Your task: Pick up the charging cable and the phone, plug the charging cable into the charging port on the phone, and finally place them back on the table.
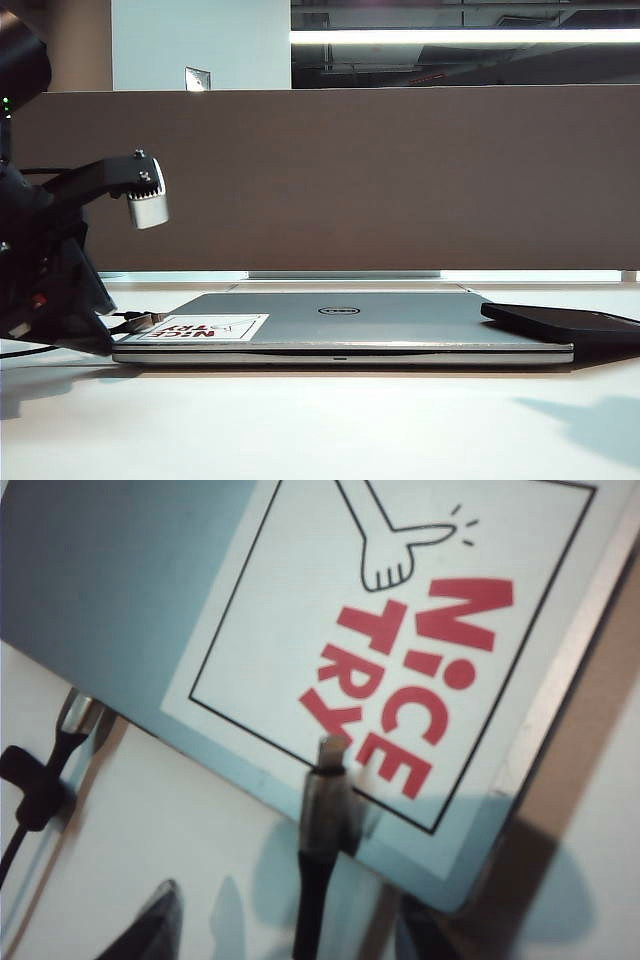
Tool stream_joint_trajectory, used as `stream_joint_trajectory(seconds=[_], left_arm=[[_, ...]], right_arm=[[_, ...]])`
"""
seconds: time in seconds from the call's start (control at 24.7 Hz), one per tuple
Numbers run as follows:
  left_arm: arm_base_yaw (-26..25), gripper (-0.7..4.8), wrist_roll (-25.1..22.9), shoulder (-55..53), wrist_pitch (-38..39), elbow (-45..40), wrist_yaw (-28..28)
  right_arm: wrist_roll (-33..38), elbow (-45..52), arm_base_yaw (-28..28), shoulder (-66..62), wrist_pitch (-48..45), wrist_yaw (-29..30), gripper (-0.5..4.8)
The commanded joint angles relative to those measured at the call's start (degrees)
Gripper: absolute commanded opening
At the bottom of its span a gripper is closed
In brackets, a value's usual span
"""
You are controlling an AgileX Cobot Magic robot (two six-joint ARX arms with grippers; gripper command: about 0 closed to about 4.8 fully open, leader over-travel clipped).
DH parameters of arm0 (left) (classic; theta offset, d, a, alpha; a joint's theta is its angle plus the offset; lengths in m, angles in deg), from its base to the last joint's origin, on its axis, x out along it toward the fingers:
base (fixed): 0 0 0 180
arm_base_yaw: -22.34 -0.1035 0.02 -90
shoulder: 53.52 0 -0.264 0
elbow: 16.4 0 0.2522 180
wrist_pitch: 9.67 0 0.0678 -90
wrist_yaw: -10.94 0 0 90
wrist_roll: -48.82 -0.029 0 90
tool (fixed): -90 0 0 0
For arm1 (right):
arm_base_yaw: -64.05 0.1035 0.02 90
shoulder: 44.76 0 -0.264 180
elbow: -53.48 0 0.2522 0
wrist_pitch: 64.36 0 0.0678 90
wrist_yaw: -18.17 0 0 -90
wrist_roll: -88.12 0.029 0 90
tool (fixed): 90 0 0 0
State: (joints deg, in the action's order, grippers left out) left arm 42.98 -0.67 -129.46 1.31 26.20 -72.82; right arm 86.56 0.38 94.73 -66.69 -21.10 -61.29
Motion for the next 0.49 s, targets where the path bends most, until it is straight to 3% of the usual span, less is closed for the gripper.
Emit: stream_joint_trajectory(seconds=[0.04, 0.49], left_arm=[[0.1, 2.38, 0.0, -0.3, -1.1, 0.1, 0.4], [0.1, 2.37, 0.0, -1.5, -1.2, 0.1, 0.4]], right_arm=[[-0.2, -0.4, 0.0, 0.1, -1.1, 0.1, -0.08], [-0.2, -0.4, 0.0, 0.1, -1.7, 0.1, -0.08]])
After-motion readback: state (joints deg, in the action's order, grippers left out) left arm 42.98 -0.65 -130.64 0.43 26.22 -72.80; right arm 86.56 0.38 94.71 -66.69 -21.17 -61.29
